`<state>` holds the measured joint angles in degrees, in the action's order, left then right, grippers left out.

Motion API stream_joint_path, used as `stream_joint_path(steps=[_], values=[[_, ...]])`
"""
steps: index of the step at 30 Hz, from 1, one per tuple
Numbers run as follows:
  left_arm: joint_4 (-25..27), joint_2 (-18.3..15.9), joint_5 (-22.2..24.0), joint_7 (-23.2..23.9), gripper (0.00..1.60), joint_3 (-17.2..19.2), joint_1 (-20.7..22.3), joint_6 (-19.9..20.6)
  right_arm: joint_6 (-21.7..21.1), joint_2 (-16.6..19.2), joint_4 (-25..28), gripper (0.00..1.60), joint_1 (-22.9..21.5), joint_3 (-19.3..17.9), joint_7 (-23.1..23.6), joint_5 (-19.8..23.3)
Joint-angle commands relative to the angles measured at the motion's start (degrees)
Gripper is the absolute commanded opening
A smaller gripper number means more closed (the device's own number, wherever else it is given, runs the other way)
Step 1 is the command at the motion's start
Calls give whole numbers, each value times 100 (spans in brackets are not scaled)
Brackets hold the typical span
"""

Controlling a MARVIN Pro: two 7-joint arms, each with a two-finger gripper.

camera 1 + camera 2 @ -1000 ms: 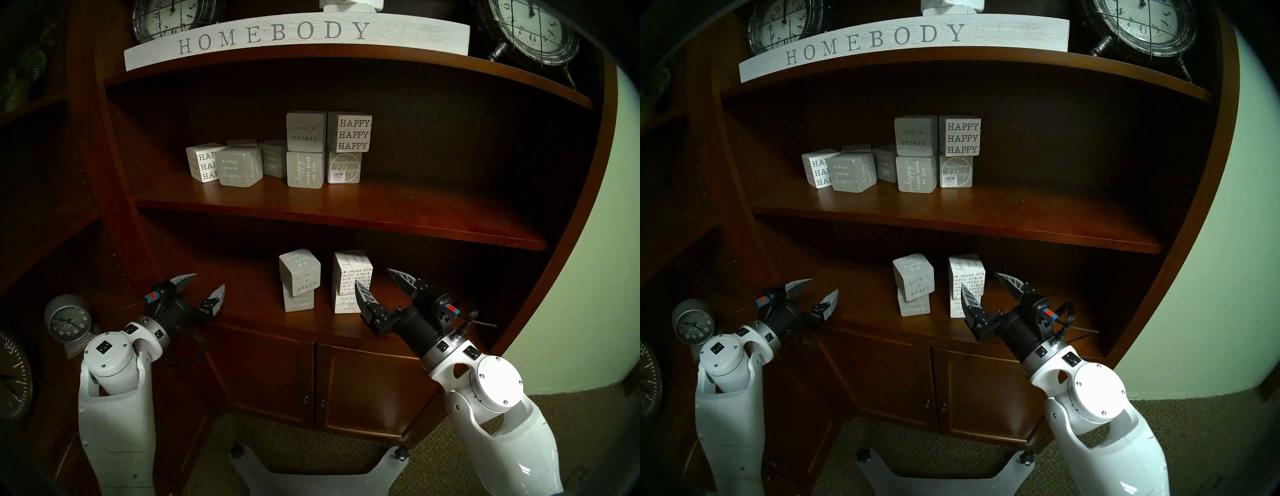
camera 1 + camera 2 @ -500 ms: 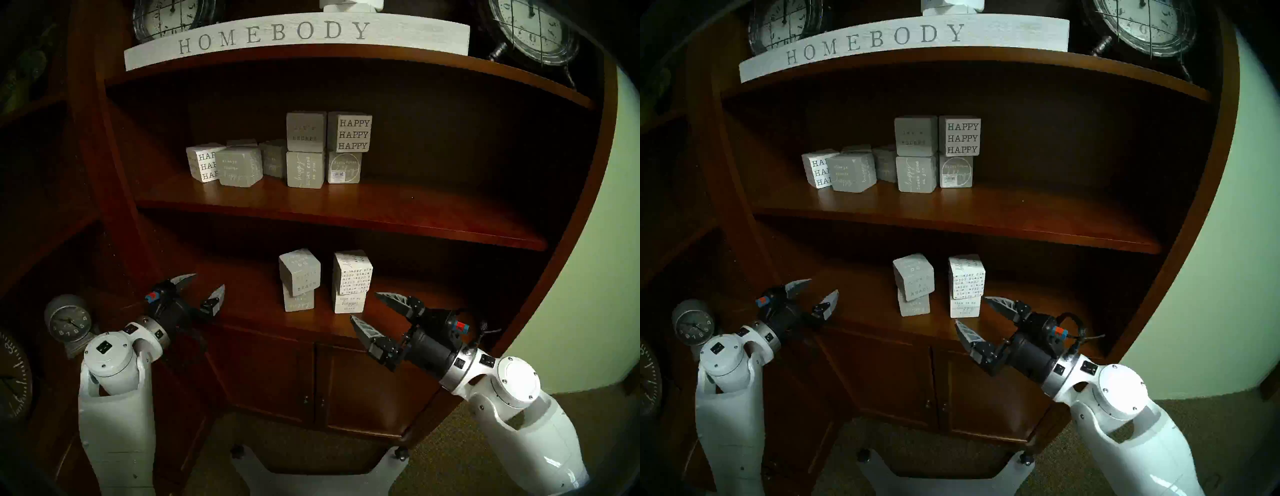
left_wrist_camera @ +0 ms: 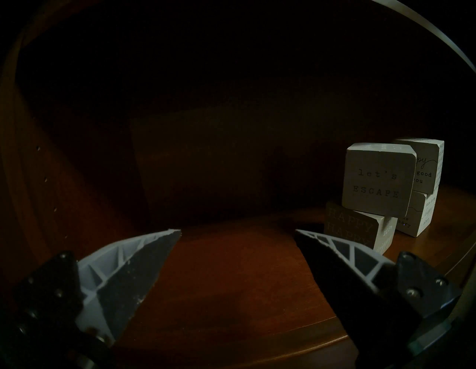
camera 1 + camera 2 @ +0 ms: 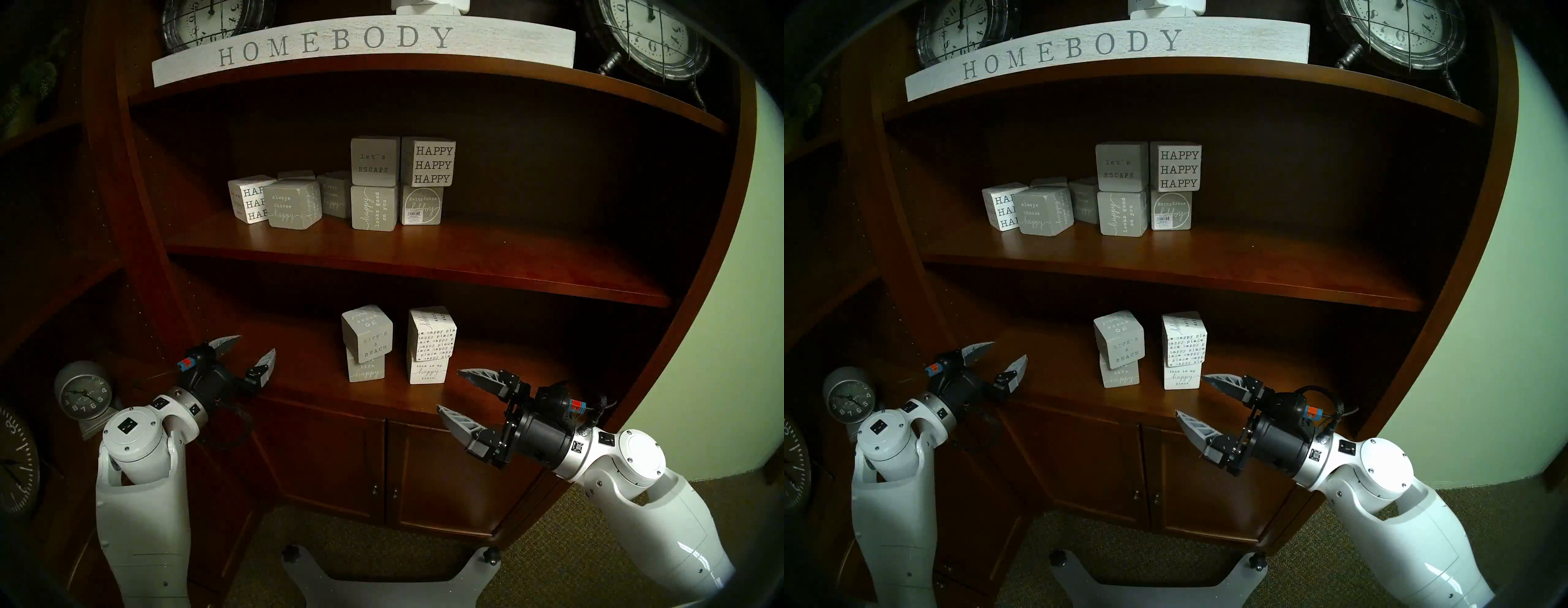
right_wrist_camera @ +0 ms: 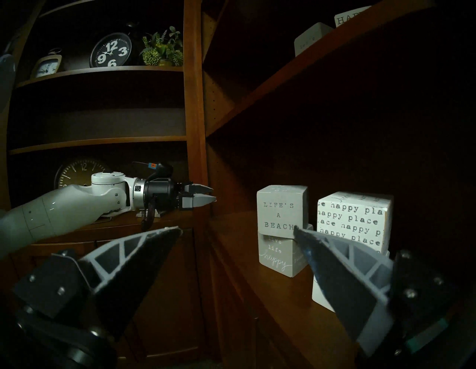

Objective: Stack four cubes vertically into two groups

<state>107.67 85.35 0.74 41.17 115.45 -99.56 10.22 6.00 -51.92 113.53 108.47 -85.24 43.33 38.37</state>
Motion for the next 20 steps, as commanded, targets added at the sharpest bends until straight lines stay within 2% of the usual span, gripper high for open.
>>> stream_joint_path(steps=[1, 20], values=[[114, -9, -8, -8, 160, 5, 12, -7, 81, -41, 68, 160, -151, -11, 129, 118], [116, -9, -8, -9, 160, 4, 11, -6, 57, -101, 55, 160, -155, -46, 196, 99]])
